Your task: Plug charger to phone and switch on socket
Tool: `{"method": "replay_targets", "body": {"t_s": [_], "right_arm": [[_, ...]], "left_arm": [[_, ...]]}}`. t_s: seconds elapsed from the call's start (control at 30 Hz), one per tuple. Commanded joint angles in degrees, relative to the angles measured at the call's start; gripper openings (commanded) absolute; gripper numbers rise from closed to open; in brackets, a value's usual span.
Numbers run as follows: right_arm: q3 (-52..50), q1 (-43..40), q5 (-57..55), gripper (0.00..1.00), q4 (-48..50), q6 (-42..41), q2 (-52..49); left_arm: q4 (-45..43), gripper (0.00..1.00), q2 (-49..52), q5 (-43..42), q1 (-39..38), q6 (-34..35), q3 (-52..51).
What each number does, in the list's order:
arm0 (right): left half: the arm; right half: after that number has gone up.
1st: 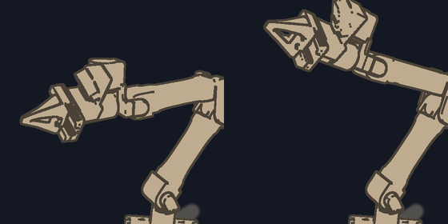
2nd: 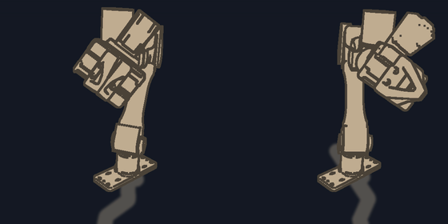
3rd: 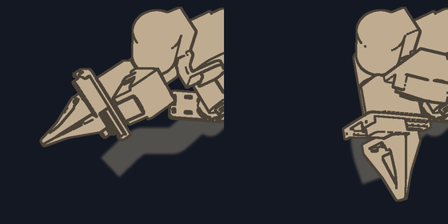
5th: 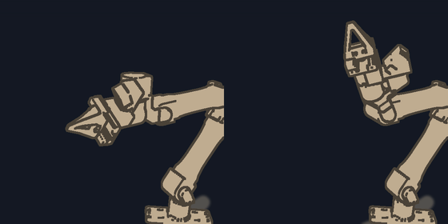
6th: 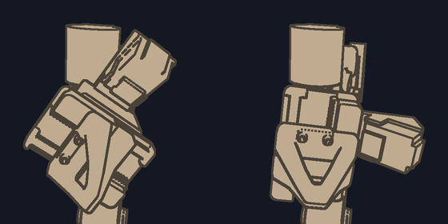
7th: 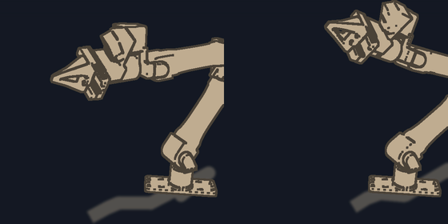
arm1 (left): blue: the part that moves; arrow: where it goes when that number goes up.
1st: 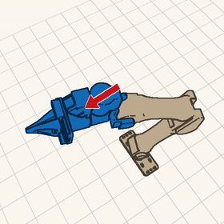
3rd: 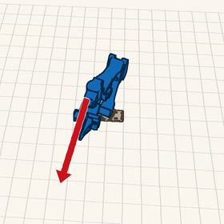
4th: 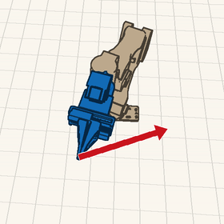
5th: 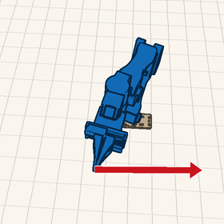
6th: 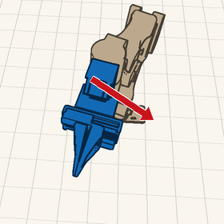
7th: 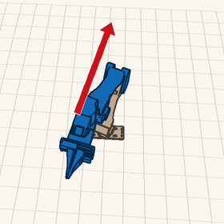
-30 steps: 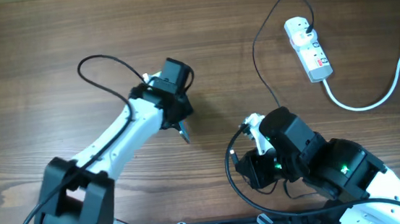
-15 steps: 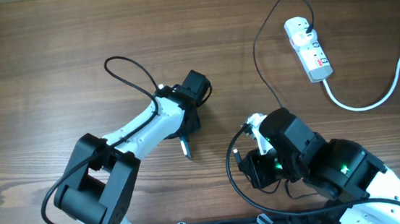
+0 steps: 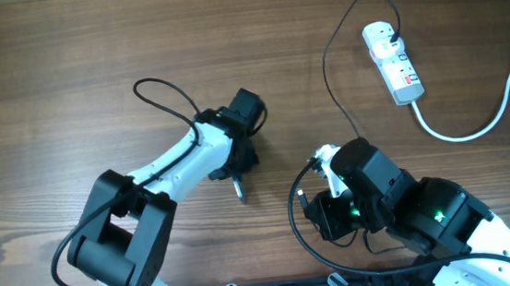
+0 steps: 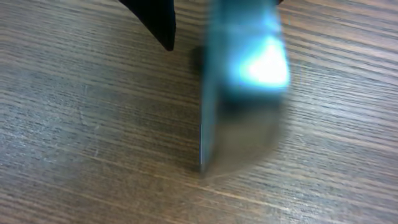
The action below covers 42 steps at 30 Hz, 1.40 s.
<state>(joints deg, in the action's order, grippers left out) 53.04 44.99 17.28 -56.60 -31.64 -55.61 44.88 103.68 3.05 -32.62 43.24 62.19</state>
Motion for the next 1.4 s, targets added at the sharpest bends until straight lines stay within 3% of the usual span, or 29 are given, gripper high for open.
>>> {"method": "replay_targets", "body": {"t_s": [0.0,0.4,0.57,0.73,0.93,1.0,1.1,1.17,1.37], "right_arm": [[0.85,-0.20,-1.14,0.04,-0.07,-0.26,-0.07],[0.85,-0.20,-1.11,0.04,-0.09,-0.31,-0.07],[0.85,-0.20,-1.11,0.04,-0.09,-0.28,-0.07],[0.85,-0.20,-1.11,0.05,-0.09,-0.28,-0.07],[0.85,-0.20,-1.11,0.05,-0.13,-0.28,-0.04],[0.85,-0.20,-1.11,0.05,-0.44,-0.26,-0.07],[0.85,-0.20,-1.11,0.05,-0.83,-0.26,-0.04],[0.85,-0.20,-1.09,0.04,-0.90,-0.28,-0.04],[0.85,-0.20,2.38,0.04,-0.85,-0.50,-0.07]], "left_arm": [[0.87,0.28,0.37,-8.28,2.84,0.52,-0.37],[2.54,0.25,0.37,-9.27,4.63,0.55,-0.37],[2.56,0.29,0.35,-11.91,5.14,0.55,-0.37],[2.78,0.22,0.35,-14.64,7.89,0.55,-0.37],[2.75,0.28,0.35,-15.69,8.90,0.55,-0.37],[2.75,0.19,0.35,-15.72,8.90,0.55,-0.37],[2.75,0.15,0.35,-16.39,8.90,0.55,-0.37],[2.75,0.04,0.35,-16.74,8.92,0.55,-0.37],[-0.44,0.04,-0.70,-23.45,9.49,-1.42,-0.35]]}}
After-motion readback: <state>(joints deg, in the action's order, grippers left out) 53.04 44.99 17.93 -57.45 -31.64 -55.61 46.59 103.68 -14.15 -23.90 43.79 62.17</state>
